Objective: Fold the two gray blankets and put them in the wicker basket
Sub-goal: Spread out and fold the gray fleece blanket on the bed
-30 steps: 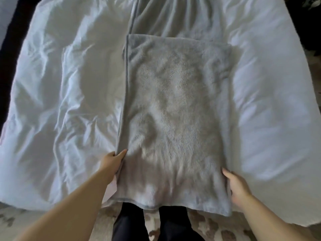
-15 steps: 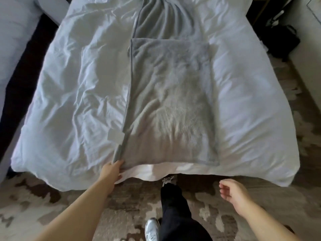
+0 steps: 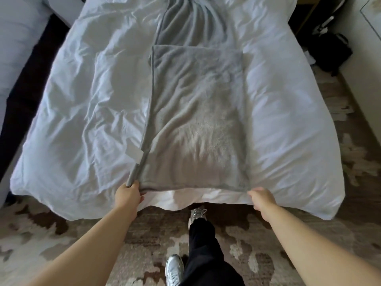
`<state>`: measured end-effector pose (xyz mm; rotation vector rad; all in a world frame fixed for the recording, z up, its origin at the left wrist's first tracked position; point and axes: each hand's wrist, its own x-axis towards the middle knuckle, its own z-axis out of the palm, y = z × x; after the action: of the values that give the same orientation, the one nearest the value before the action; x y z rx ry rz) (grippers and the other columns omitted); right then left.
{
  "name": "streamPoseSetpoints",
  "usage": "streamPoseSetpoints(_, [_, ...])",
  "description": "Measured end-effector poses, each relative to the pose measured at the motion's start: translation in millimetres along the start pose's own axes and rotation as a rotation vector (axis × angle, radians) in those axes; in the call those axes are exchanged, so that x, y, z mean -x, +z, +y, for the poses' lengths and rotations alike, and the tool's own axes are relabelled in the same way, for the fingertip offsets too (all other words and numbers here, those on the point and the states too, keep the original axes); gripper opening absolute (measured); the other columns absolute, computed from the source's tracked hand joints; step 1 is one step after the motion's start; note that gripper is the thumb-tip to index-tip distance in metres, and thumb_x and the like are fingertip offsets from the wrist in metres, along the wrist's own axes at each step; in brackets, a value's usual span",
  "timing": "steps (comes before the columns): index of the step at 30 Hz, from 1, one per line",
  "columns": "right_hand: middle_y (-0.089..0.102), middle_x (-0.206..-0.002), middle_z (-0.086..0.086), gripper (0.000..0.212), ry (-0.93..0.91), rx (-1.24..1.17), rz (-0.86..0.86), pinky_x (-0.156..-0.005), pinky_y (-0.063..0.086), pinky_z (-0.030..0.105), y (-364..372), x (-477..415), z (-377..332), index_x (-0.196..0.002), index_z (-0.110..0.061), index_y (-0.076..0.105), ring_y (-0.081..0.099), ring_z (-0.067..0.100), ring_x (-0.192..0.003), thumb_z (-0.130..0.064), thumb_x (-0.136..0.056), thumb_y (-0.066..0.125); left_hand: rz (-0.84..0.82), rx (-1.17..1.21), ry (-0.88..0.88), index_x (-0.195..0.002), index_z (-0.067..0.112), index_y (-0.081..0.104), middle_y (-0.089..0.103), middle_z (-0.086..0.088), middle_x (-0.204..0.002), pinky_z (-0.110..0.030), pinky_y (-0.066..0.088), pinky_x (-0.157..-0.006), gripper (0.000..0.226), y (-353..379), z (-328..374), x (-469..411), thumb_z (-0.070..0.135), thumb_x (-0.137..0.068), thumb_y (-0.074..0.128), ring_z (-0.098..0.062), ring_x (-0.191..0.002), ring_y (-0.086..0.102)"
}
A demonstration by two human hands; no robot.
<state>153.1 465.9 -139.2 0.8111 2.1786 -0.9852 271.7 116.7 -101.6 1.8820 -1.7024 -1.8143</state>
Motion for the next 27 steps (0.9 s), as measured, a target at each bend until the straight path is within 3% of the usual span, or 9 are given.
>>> streamPoseSetpoints(2, [0.06, -0.088, 0.008, 0.02, -0.014, 0.023, 0.028, -0.077, 0.048, 0.038, 7, -28, -11, -0.102, -0.005, 0.06, 0.056, 0.026, -0.08, -0.02, -0.089, 0.058, 0.041, -0.021, -0.028, -0.105, 0.015, 0.053, 0.062, -0.009, -0.083, -0.028, 0.048, -0.055, 0.01, 8, -3, -12, 0.017, -0.099, 0.045, -0.02, -0.069, 0.058])
streamPoseSetpoints(4, [0.062, -0.112, 0.011, 0.04, 0.017, -0.067, -0.015, -0.086, 0.049, 0.04, 13, -50, -19, -0.122, -0.006, 0.056, 0.059, 0.032, -0.099, -0.022, -0.086, 0.065, 0.057, -0.027, -0.067, -0.103, 0.014, 0.054, 0.063, -0.011, -0.085, -0.028, 0.048, -0.054, 0.014, 14, -9, -22, 0.012, -0.097, 0.042, -0.022, -0.07, 0.058])
streamPoseSetpoints(6, [0.059, -0.121, 0.012, 0.048, 0.061, -0.137, -0.033, -0.093, 0.047, 0.041, 15, -64, -24, -0.128, -0.007, 0.053, 0.056, 0.033, -0.109, -0.021, -0.085, 0.068, 0.054, -0.02, -0.089, -0.1, 0.013, 0.057, 0.064, -0.013, -0.087, -0.029, 0.047, -0.054, 0.019, 18, -12, -28, 0.008, -0.096, 0.04, -0.023, -0.071, 0.059])
streamPoseSetpoints(11, [0.065, -0.106, 0.012, 0.031, 0.132, -0.25, -0.069, -0.089, 0.051, 0.044, 6, -50, -19, -0.116, -0.006, 0.06, 0.061, 0.032, -0.097, -0.023, -0.09, 0.063, 0.067, -0.088, -0.052, -0.088, 0.017, 0.059, 0.06, -0.011, -0.078, -0.035, 0.048, -0.063, 0.016, 0, -12, -22, 0.018, -0.096, 0.045, -0.025, -0.066, 0.056])
streamPoseSetpoints(15, [0.064, -0.107, 0.012, 0.024, 0.033, -0.458, -0.008, -0.085, 0.052, 0.045, -18, -6, -14, -0.111, -0.006, 0.06, 0.061, 0.031, -0.097, -0.019, -0.091, 0.062, 0.123, -0.122, 0.02, -0.078, 0.011, 0.061, 0.059, -0.011, -0.065, -0.036, 0.048, -0.063, 0.023, -33, -2, 0, 0.028, -0.092, 0.055, -0.028, -0.062, 0.057])
streamPoseSetpoints(19, [0.06, -0.091, 0.011, 0.009, -0.02, -0.671, 0.085, -0.067, 0.052, 0.039, -57, 54, -10, -0.086, -0.007, 0.058, 0.059, 0.026, -0.079, -0.012, -0.089, 0.065, 0.097, 0.09, 0.005, -0.069, 0.008, 0.054, 0.054, -0.011, -0.064, -0.037, 0.049, -0.068, 0.025, -67, 22, 27, 0.021, -0.09, 0.057, -0.027, -0.061, 0.056])
streamPoseSetpoints(23, [0.056, -0.089, 0.007, 0.008, -0.044, -0.76, 0.125, -0.062, 0.051, 0.036, -92, 112, 16, -0.091, -0.007, 0.058, 0.057, 0.025, -0.076, -0.011, -0.088, 0.065, 0.084, 0.19, 0.018, -0.065, 0.011, 0.044, 0.039, -0.007, -0.06, -0.031, 0.038, -0.052, 0.027, -111, 29, 52, 0.014, -0.09, 0.055, -0.02, -0.052, 0.042])
streamPoseSetpoints(27, [0.059, -0.102, 0.014, 0.01, 0.004, -0.77, 0.125, -0.061, 0.05, 0.036, -102, 158, 56, -0.084, -0.01, 0.056, 0.057, 0.025, -0.078, -0.008, -0.087, 0.066, 0.09, 0.168, 0.029, -0.066, 0.009, 0.048, 0.041, -0.008, -0.062, -0.03, 0.039, -0.052, 0.026, -147, 13, 85, 0.017, -0.09, 0.056, -0.022, -0.053, 0.042])
